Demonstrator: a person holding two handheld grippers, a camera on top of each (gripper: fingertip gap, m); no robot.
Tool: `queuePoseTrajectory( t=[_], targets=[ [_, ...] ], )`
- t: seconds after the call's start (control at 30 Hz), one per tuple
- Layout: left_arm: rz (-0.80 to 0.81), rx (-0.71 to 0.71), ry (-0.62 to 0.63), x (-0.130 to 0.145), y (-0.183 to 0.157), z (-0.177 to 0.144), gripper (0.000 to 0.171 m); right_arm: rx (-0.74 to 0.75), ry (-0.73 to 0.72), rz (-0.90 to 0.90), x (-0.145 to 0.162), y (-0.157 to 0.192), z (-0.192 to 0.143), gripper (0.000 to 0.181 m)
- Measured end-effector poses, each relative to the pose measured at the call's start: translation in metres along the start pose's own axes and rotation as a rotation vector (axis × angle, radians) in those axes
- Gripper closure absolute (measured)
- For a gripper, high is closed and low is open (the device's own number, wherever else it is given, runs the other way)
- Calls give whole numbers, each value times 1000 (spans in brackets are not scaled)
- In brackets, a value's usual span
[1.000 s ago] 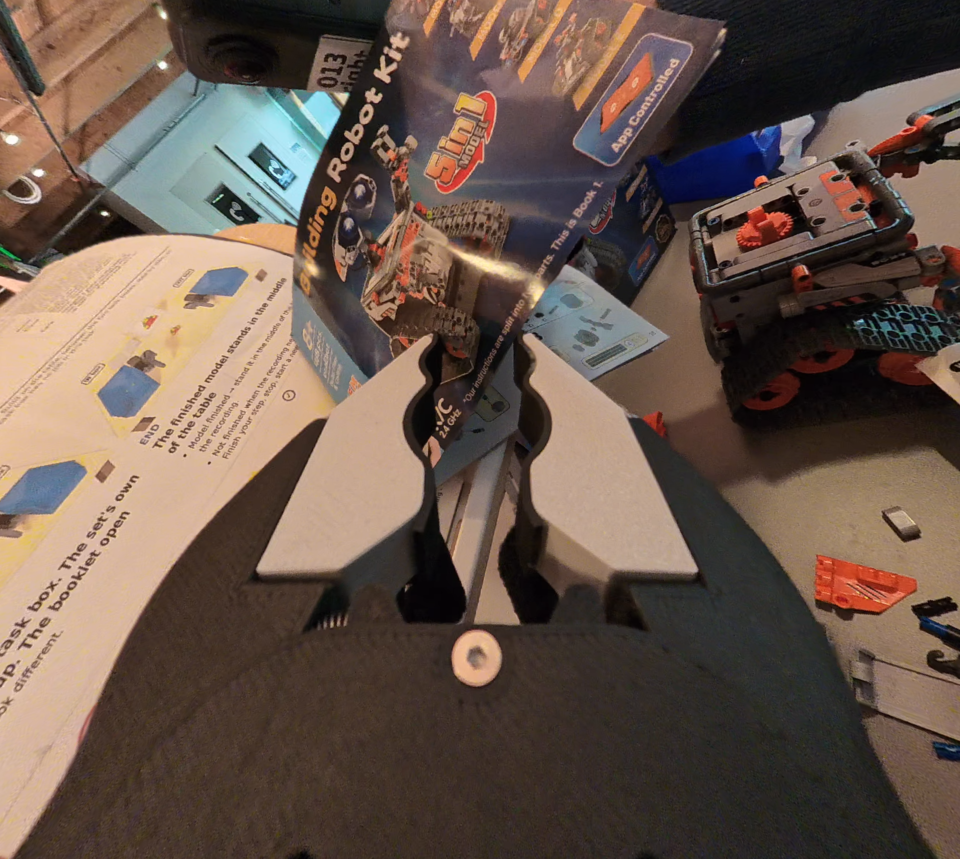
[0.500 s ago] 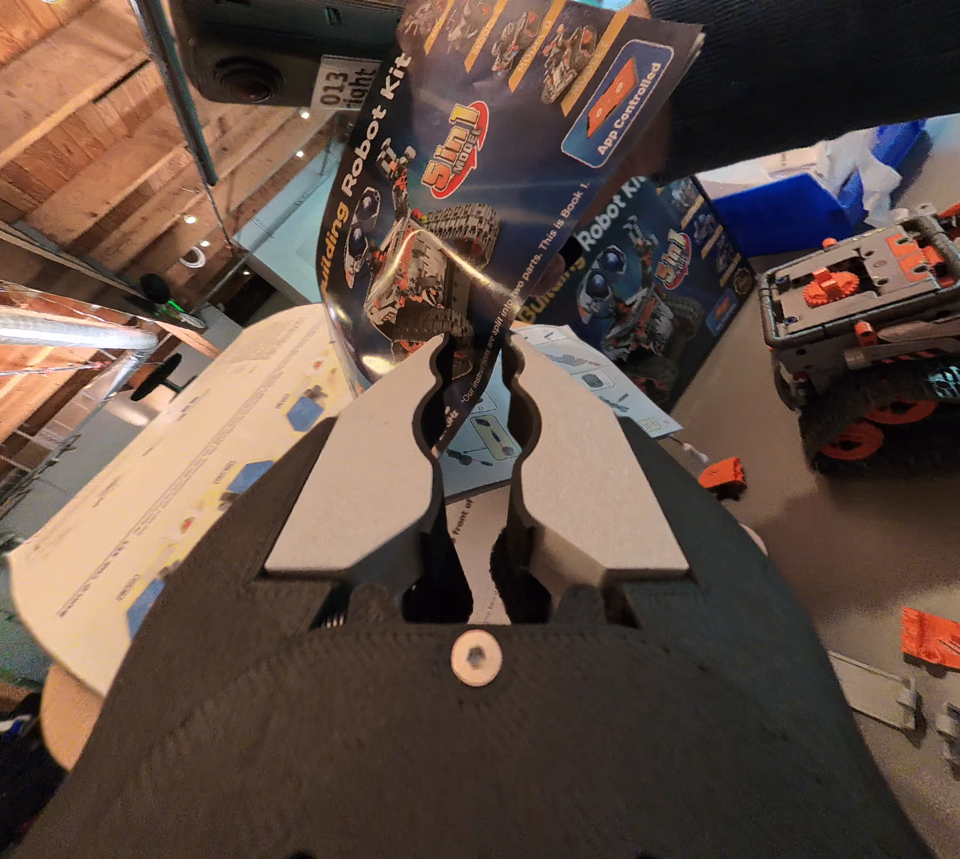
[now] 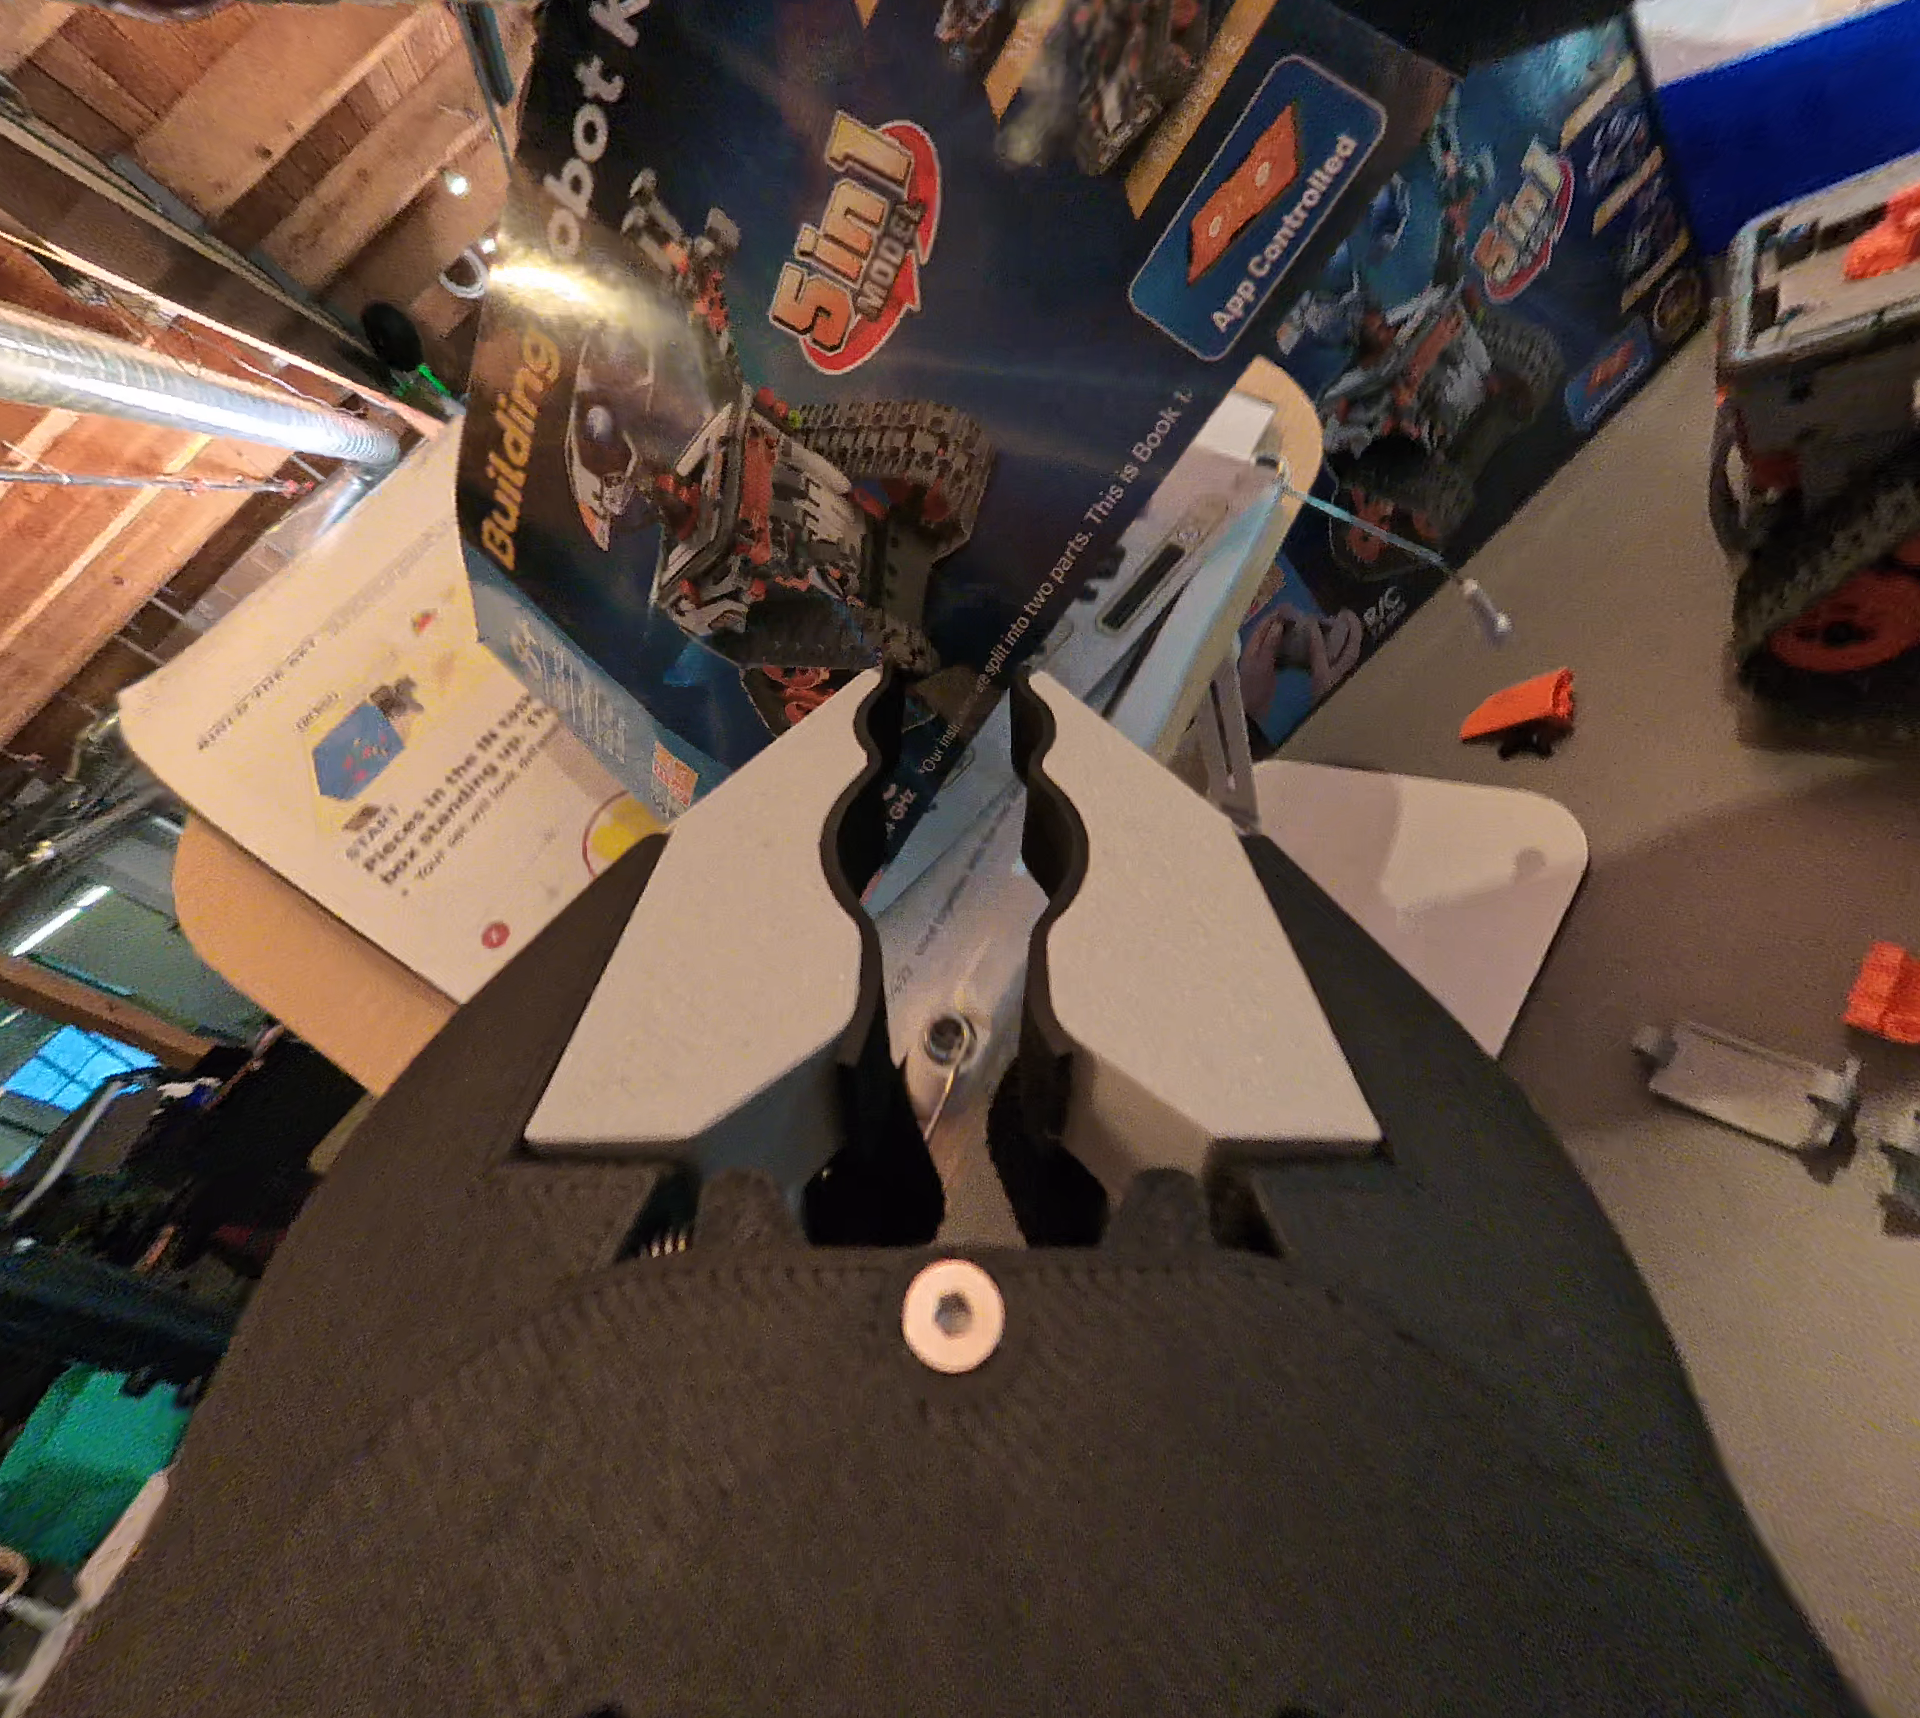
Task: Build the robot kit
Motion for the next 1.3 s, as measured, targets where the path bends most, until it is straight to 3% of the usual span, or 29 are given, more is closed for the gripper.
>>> queuePoseTrajectory(
  t=[0.13,0.27,0.43,0.57,0.63,0.8,0.9,1.1,1.27,1.3],
  targets=[
    [-38,24,0,7,-6,1,153,-89,-15,65,8,6,13,178],
    [-24,13,6,4,-14,10,154,-100,29,151,22,7,6,170],
    [-41,28,-21,-3,-21,15,153,-89,8,209,33,7,-8,181],
    [-64,10,-35,-2,-29,19,116,-119,-31,251,42,9,-9,181],
    [-35,-61,-34,-6,-24,19,112,-123,-32,255,44,10,-8,181],
    [71,-155,-13,-8,-29,28,123,-132,-40,260,44,11,-8,181],
    [134,-206,-36,-12,-37,35,118,-140,-46,267,44,11,-8,181],
    [108,-312,-42,-19,-30,46,121,-146,-54,274,45,11,-8,181],
    [99,-336,-43,-21,-28,43,138,-157,-60,282,45,10,-9,181],
    [97,-333,-48,-22,-28,40,144,-156,-61,281,45,10,-9,152]
  ],
)
Point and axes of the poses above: each gripper's, where its closed fingertips meet, z out along the fingers, x out of its underside, y = z × x across the jaws, the point moved 4 cm from there along -z, back along the fingers, and after that the axes turned 2 degrees about x, right-handed, at the moved point
